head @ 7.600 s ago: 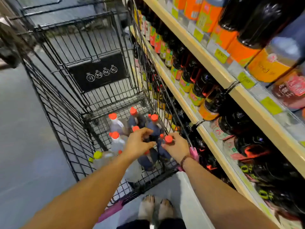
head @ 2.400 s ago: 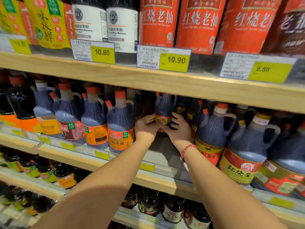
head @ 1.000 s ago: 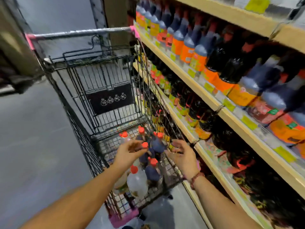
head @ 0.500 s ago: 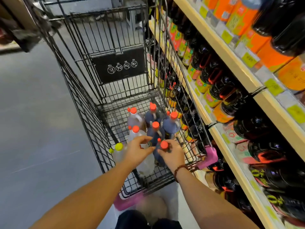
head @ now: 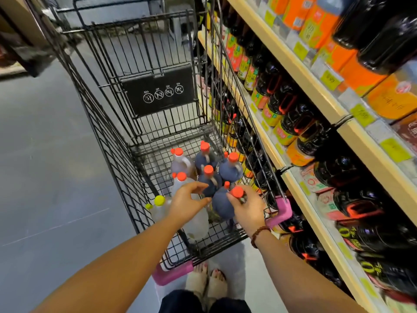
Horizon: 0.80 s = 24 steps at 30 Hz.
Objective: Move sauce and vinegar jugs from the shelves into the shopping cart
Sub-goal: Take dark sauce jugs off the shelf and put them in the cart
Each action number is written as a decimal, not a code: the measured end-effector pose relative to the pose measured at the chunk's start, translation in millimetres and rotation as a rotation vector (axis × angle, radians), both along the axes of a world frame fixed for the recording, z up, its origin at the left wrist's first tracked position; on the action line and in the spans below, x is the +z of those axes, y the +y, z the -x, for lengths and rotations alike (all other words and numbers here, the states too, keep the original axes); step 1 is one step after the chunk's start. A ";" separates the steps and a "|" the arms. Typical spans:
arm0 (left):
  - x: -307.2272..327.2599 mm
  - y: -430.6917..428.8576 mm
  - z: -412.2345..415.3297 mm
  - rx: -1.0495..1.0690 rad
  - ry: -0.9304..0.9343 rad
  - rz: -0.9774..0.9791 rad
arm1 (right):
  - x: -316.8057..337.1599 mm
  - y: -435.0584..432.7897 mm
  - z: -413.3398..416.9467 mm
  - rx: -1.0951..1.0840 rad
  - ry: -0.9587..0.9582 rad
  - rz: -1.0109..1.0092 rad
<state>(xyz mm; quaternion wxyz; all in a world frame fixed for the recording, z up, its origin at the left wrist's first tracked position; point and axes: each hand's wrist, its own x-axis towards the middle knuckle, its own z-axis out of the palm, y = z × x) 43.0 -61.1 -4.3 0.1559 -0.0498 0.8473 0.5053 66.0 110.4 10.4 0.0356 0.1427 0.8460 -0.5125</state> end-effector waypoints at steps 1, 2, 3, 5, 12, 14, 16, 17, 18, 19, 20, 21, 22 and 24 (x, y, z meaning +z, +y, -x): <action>4.1 1.1 0.8 -0.020 0.003 -0.004 | 9.2 2.9 0.3 0.003 0.039 0.028; 9.8 2.9 1.2 -0.043 0.014 -0.014 | 17.8 5.6 0.4 -0.001 0.079 0.058; 16.0 5.9 1.3 -0.077 0.027 -0.020 | 28.1 8.7 -0.5 -0.012 0.116 0.082; 28.3 13.4 4.3 -0.138 0.051 -0.045 | 50.2 14.8 -0.9 -0.039 0.159 0.115; 91.4 54.8 23.7 -0.376 0.121 -0.251 | 143.8 50.3 -6.8 -0.091 0.385 0.131; 112.6 69.1 28.2 -0.448 0.154 -0.314 | 167.5 66.0 -11.4 -0.140 0.440 0.073; 132.1 85.1 29.7 -0.541 0.171 -0.340 | 188.7 84.3 -17.1 -0.180 0.484 0.058; 141.7 92.7 27.5 -0.580 0.169 -0.350 | 198.4 92.6 -20.8 -0.201 0.506 0.060; 153.1 104.5 21.9 -0.624 0.178 -0.382 | 211.0 103.9 -28.9 -0.233 0.541 0.045; 162.3 116.2 16.2 -0.657 0.180 -0.424 | 222.8 114.5 -36.0 -0.256 0.579 0.023; 166.8 123.6 12.7 -0.667 0.177 -0.462 | 231.4 120.5 -38.6 -0.258 0.599 0.016; 171.9 134.6 7.6 -0.680 0.190 -0.501 | 240.4 129.2 -44.5 -0.267 0.616 0.010; 177.5 147.5 1.5 -0.690 0.204 -0.531 | 249.6 139.0 -53.1 -0.278 0.626 0.008; 188.4 172.0 -11.9 -0.695 0.246 -0.540 | 263.6 159.6 -70.7 -0.294 0.623 0.023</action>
